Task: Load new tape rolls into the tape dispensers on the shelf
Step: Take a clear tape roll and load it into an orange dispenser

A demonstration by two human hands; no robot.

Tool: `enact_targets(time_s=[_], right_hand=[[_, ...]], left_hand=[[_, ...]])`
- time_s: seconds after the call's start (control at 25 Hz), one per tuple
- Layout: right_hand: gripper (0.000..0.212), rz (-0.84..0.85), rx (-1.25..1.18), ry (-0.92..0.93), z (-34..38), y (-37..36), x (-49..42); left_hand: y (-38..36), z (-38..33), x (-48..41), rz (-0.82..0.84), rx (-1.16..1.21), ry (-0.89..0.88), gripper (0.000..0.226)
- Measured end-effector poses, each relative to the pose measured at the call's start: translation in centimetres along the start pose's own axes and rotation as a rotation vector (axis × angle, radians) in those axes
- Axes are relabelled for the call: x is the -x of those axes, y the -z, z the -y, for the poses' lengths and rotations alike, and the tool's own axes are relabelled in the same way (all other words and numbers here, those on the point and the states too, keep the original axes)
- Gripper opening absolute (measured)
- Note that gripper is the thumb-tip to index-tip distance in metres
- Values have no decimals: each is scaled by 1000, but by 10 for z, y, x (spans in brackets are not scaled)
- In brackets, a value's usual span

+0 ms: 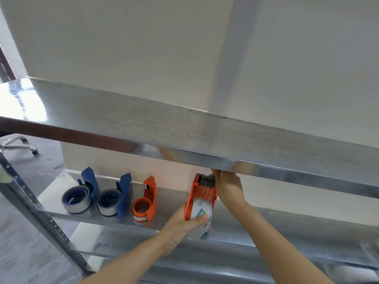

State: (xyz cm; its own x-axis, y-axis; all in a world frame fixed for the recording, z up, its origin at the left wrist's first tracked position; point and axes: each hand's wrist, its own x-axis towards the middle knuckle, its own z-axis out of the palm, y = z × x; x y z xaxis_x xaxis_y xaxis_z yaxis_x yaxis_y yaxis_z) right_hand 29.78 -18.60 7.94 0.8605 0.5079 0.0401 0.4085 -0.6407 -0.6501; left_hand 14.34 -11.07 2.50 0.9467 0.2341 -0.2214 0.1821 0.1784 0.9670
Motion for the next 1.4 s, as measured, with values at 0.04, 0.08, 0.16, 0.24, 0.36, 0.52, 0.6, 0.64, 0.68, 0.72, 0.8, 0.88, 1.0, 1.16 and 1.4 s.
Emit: enact_targets(time_s=[0.04,0.08,0.16,0.24,0.36,0.52,0.6,0.64,0.68,0.72,0.8,0.88,1.0,1.16,1.4], right_hand=[[31,-5,-48,-29,2,2,-2],[36,-6,-74,-57,4,6,-5],[46,32,-53,-118,9,10,-8],[41,73,-33,-137,8,8,-11],[34,70,-96,-189,5,8,-12],[31,117,-94,-228,8,9,-17],[31,151,-225,-274,9,10,-17],[28,183,-308,-293,9,12,-18],[23,237,-389,-310,6,14,-20],[21,312,-460,-337,5,17,-19],[18,481,-584,-393,-2,18,-21],[14,616,-721,-437,-11,9,-23],[10,662,-876,-465,-24,-14,-23],[21,584,-968,-455,-41,-47,-18],[57,495,-1100,-615,-65,-109,-5]], left_hand=[[0,0,0,23,-1,6,41],[0,1,2,86,-16,16,44],[-1,7,7,234,-33,47,47],[0,12,10,229,-9,54,47],[3,23,7,148,-17,16,44],[6,34,10,208,-48,37,46],[10,32,14,218,-61,13,43],[12,32,15,225,-61,-4,41],[15,32,17,227,-56,-18,41],[17,31,17,230,-46,-34,42],[19,29,17,224,-47,-51,45],[22,30,16,206,-48,-49,47],[27,33,16,180,-24,-15,48],[33,39,13,124,38,1,46],[42,53,-21,-104,232,153,32]])
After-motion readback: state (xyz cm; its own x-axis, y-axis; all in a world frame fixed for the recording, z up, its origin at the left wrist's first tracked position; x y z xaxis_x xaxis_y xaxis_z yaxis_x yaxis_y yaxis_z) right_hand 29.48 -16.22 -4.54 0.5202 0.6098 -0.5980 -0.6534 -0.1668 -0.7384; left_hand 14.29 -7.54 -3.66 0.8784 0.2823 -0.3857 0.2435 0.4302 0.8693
